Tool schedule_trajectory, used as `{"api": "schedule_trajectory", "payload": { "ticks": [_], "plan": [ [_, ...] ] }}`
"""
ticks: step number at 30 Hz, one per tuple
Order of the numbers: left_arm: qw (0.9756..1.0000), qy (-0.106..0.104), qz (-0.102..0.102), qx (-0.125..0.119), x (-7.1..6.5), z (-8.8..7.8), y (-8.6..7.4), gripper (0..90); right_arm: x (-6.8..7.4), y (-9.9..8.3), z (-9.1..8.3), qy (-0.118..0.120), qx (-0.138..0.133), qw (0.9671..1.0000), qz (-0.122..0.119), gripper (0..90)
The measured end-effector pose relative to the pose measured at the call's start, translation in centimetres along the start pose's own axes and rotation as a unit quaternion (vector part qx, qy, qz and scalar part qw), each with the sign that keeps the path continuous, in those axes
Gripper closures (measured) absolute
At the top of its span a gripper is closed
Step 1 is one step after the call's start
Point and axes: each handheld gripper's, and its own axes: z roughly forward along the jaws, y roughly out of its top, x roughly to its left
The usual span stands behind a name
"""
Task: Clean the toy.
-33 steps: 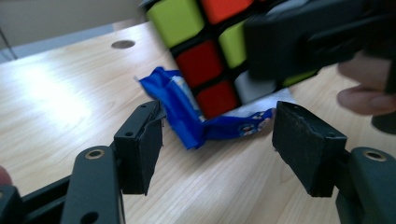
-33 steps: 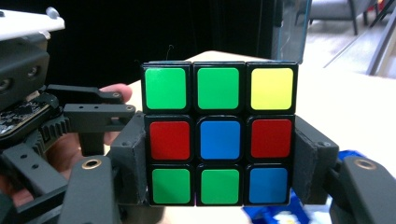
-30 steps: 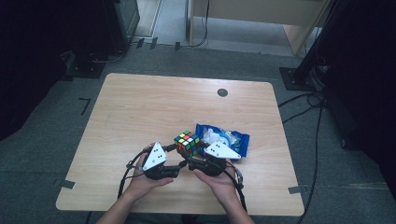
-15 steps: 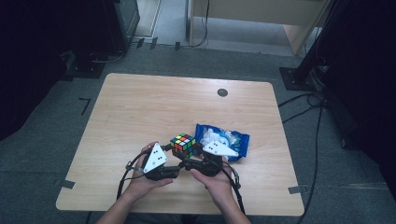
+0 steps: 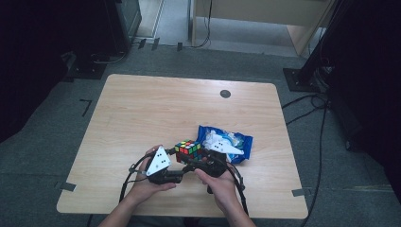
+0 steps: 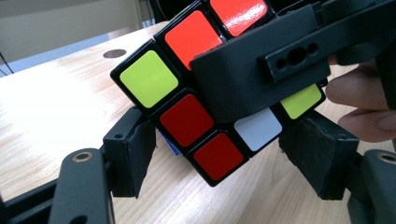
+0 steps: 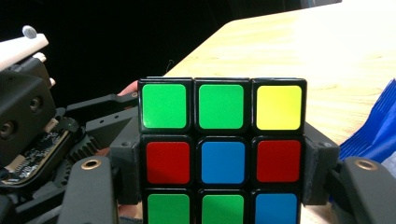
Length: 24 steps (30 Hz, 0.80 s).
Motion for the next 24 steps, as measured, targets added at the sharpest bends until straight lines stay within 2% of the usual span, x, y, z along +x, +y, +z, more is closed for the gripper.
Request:
{"api": "schedule_trajectory", "payload": {
  "ticks": [6, 8, 13, 16, 24],
  "plan": [
    [1.0, -0.003, -0.001, 0.004, 0.02, 0.03, -0.1, 28.5, -0.22, 0.05, -0.05, 0.003, 0.009, 1.0, 0.002, 34.3],
    [1.0, -0.007, -0.005, 0.001, 0.09, -0.04, -0.07, 28.6, -0.17, 0.05, -0.08, -0.006, 0.006, 1.0, -0.002, 34.4],
    [0.9993, -0.019, -0.028, -0.013, 0.1, -0.28, 0.13, 28.2, 0.1, 0.22, -0.33, -0.009, -0.014, 0.9998, -0.007, 34.5],
    [0.9987, -0.02, -0.043, -0.017, 0.07, -0.36, 0.29, 26.2, 0.16, 0.18, -0.33, 0.0, -0.022, 0.9998, -0.003, 34.5],
    [0.9974, -0.015, -0.065, -0.028, -0.08, -0.4, 0.38, 23.3, 0.26, -0.07, -0.18, -0.005, -0.04, 0.9991, -0.015, 34.4]
  ]
}}
